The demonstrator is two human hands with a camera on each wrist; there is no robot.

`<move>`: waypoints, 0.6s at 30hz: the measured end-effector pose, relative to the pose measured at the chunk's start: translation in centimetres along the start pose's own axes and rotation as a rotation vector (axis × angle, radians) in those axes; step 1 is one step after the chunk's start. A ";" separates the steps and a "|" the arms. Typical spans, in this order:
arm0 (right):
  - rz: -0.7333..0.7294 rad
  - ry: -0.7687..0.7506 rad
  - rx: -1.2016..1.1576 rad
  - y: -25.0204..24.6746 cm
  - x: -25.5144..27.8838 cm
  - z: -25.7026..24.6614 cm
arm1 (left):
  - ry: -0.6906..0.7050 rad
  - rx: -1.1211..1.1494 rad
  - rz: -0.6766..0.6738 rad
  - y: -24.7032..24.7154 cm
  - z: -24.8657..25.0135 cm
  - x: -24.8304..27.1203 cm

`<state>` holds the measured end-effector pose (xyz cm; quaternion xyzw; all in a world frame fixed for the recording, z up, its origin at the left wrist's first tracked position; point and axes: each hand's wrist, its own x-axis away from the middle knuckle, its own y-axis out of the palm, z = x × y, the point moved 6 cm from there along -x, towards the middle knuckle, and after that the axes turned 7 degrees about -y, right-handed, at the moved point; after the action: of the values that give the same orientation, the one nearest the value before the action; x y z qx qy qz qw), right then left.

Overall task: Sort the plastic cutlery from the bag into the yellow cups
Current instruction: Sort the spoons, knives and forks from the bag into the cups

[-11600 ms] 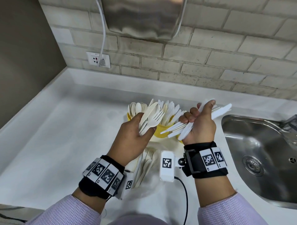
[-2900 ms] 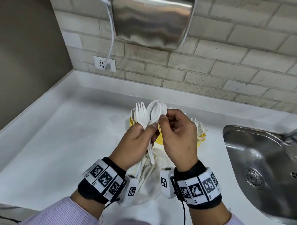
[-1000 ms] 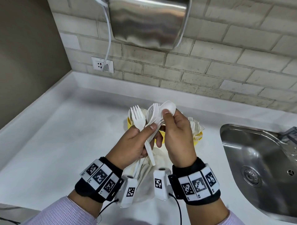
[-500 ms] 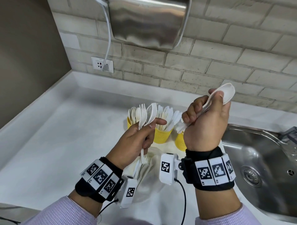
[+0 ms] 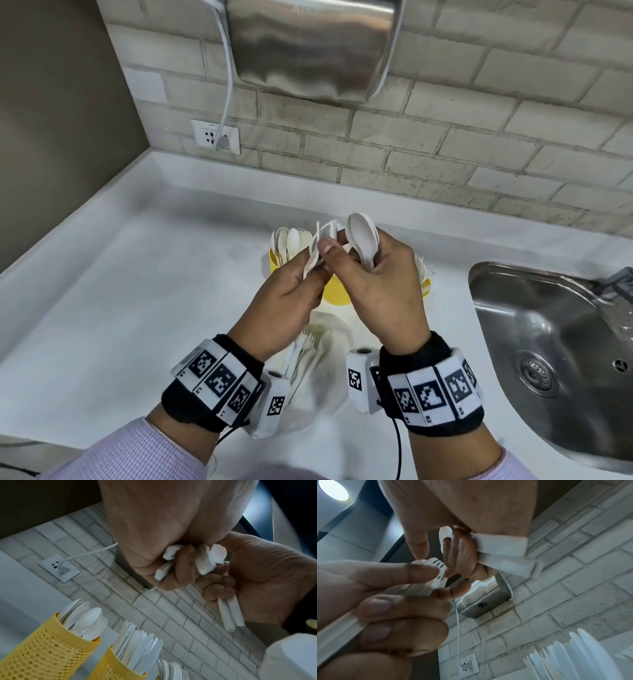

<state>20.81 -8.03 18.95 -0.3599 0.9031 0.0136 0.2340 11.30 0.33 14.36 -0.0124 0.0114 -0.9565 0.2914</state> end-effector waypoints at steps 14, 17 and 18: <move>0.003 -0.067 0.131 -0.4 -1.0 0.7 | -0.012 0.017 -0.119 0.4 -0.3 -0.2; 0.010 -0.037 0.104 -0.6 -0.9 0.6 | -0.030 0.055 -0.125 0.3 -0.6 -0.3; 0.000 -0.016 0.086 -0.5 -0.9 0.6 | -0.044 0.073 -0.130 0.3 -0.8 -0.3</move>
<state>21.99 -7.73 18.92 -0.3494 0.9009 -0.0222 0.2565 11.69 0.30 13.58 -0.0235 -0.0308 -0.9726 0.2292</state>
